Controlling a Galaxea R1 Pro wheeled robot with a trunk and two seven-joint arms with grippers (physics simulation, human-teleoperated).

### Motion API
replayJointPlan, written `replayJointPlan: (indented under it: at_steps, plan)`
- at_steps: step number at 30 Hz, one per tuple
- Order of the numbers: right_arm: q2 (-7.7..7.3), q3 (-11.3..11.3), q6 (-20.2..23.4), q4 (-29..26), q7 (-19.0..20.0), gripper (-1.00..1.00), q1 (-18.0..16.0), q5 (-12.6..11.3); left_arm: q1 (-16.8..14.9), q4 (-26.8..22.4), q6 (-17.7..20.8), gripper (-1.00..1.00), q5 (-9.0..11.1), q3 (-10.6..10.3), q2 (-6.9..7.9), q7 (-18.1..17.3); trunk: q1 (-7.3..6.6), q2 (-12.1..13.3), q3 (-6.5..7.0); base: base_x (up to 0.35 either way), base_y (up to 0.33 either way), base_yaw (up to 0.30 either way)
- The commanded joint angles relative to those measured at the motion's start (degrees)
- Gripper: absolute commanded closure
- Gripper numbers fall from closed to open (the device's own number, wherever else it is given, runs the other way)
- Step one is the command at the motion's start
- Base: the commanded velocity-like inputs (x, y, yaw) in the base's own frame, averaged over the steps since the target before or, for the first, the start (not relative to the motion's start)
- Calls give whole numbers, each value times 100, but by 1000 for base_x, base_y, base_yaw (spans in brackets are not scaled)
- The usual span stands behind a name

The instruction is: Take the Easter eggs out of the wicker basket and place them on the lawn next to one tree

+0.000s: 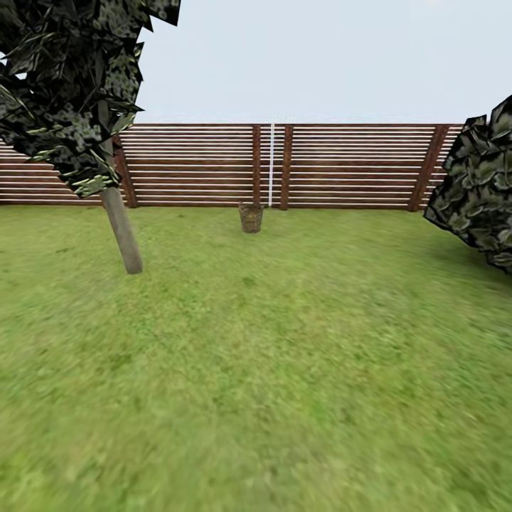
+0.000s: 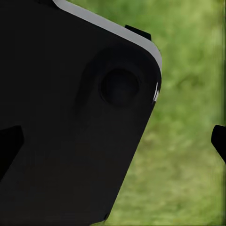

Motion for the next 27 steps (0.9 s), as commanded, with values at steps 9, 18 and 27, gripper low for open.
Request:
replayJointPlan:
  at_steps: [9,18,27]
  plan:
    - [2,6,-17,3,2,-100,0,12,-1,0,-14,-100,8,26,-1,6,3,-2,-4,327,0,0]
    - [7,6,-17,3,2,-100,0,19,-1,0,-14,-100,8,25,-1,5,3,-2,-4,327,0,0]
    - [7,6,-17,3,2,-100,-1,28,-1,0,-14,-100,8,24,-1,5,3,-2,-4,327,0,59]
